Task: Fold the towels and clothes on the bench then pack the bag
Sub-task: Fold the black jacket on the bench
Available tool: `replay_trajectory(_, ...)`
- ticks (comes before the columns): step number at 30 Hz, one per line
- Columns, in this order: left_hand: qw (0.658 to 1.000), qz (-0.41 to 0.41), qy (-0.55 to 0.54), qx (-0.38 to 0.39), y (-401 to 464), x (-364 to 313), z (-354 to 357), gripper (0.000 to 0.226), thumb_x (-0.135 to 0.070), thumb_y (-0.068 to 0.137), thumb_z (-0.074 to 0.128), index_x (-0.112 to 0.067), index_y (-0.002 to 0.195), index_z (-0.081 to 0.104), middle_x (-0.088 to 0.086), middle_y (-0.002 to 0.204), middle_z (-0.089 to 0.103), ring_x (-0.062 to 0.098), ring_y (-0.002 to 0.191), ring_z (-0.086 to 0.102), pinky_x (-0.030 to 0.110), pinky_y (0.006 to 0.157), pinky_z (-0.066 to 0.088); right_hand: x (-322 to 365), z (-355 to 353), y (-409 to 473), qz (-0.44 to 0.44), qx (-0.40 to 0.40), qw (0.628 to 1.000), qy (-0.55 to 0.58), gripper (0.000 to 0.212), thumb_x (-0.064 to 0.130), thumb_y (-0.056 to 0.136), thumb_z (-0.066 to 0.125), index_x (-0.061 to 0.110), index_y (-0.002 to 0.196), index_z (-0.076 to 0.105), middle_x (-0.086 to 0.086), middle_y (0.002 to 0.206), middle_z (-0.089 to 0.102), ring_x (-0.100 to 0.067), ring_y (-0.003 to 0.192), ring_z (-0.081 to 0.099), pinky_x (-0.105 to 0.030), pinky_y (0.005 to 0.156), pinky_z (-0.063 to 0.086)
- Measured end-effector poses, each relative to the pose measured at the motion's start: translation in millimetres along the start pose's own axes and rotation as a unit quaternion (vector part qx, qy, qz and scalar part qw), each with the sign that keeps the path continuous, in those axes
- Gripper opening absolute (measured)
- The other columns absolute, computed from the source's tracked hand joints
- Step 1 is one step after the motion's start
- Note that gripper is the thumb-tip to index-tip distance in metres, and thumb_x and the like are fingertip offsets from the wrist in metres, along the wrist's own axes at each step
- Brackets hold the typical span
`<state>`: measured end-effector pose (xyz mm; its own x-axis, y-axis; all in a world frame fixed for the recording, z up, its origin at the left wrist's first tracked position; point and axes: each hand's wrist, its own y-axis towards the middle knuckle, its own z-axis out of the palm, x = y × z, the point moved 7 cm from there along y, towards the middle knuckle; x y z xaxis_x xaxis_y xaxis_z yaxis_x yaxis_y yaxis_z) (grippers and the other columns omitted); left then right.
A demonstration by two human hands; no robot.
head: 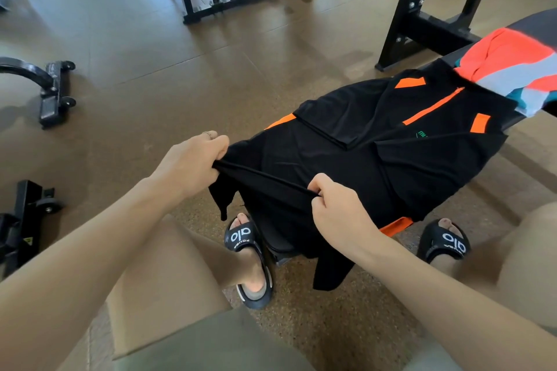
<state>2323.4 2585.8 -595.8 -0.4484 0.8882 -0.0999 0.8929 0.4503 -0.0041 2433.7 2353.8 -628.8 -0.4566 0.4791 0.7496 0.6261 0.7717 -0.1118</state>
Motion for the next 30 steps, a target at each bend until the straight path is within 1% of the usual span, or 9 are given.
replay_trajectory(5,0.999,-0.029,0.037,-0.021,2,12,-2,0.036,0.007,0.069,0.052,-0.020,0.084,0.035,-0.001,0.086,0.039,0.030,0.067,0.048,0.041,0.055,0.044,19,0,-9,-0.064,-0.015,0.995,-0.070,0.008,0.028,0.100,0.043,0.023,0.096,0.048,0.006,0.081,0.056,-0.011,0.069,0.054,-0.031,0.061,0.042)
replay_trajectory(8,0.997,-0.039,0.060,-0.028,10,14,-8,0.031,0.007,0.073,0.050,-0.018,0.086,0.035,0.002,0.087,0.038,0.034,0.064,0.049,0.041,0.054,0.043,31,-8,-13,-0.117,-0.038,0.984,-0.126,0.022,0.050,0.097,0.052,0.028,0.101,0.049,0.010,0.085,0.058,-0.008,0.076,0.057,-0.029,0.067,0.048)
replay_trajectory(12,0.995,-0.028,0.091,-0.020,29,8,-18,0.029,0.003,0.075,0.049,-0.020,0.086,0.034,0.002,0.087,0.040,0.035,0.063,0.051,0.040,0.055,0.044,33,-25,-9,-0.142,-0.056,0.977,-0.152,0.019,0.048,0.097,0.053,0.030,0.095,0.049,0.011,0.081,0.059,-0.009,0.074,0.057,-0.032,0.066,0.046)
replay_trajectory(16,0.992,-0.008,0.120,-0.040,66,-13,-38,0.028,0.002,0.077,0.050,-0.020,0.089,0.037,0.002,0.090,0.043,0.036,0.067,0.053,0.039,0.057,0.041,12,-50,5,-0.082,-0.032,0.995,-0.038,0.023,0.039,0.101,0.053,0.026,0.083,0.051,0.007,0.057,0.051,-0.009,0.050,0.046,-0.020,0.050,0.029)
replay_trajectory(19,0.987,0.029,0.150,-0.057,105,-43,-53,0.024,-0.001,0.081,0.052,-0.020,0.089,0.039,0.003,0.089,0.046,0.034,0.068,0.052,0.037,0.056,0.037,-11,-79,21,-0.026,-0.017,0.998,0.054,0.028,0.036,0.100,0.056,0.025,0.075,0.055,0.010,0.054,0.048,-0.005,0.047,0.040,-0.020,0.048,0.031)
replay_trajectory(23,0.970,0.109,0.210,-0.064,164,-90,-63,0.022,-0.002,0.085,0.056,-0.018,0.090,0.041,0.002,0.084,0.047,0.030,0.069,0.052,0.035,0.053,0.035,-57,-131,44,0.043,-0.006,0.990,0.137,0.029,0.035,0.098,0.062,0.012,0.081,0.065,-0.005,0.064,0.058,-0.009,0.058,0.054,-0.027,0.060,0.044)
replay_trajectory(25,0.954,0.144,0.257,-0.060,193,-116,-65,0.024,0.000,0.083,0.059,-0.018,0.091,0.044,0.002,0.083,0.047,0.030,0.072,0.054,0.034,0.052,0.034,-85,-153,53,0.074,0.007,0.976,0.206,0.024,0.031,0.096,0.065,0.009,0.089,0.072,-0.016,0.087,0.073,-0.026,0.083,0.072,-0.042,0.083,0.058)
replay_trajectory(26,0.943,0.156,0.289,-0.056,207,-129,-65,0.024,-0.001,0.083,0.060,-0.018,0.093,0.047,0.002,0.085,0.049,0.030,0.075,0.057,0.034,0.053,0.034,-98,-164,56,0.090,0.014,0.969,0.229,0.021,0.027,0.096,0.066,0.008,0.092,0.073,-0.017,0.096,0.075,-0.033,0.094,0.073,-0.049,0.093,0.057)
replay_trajectory(30,0.916,0.173,0.361,-0.024,265,-175,-56,0.028,-0.001,0.083,0.064,-0.020,0.098,0.050,-0.001,0.087,0.044,0.026,0.071,0.056,0.031,0.052,0.032,-144,-206,74,0.147,0.073,0.964,0.210,0.014,0.022,0.095,0.068,0.011,0.100,0.075,-0.010,0.098,0.078,-0.027,0.093,0.075,-0.045,0.091,0.059)
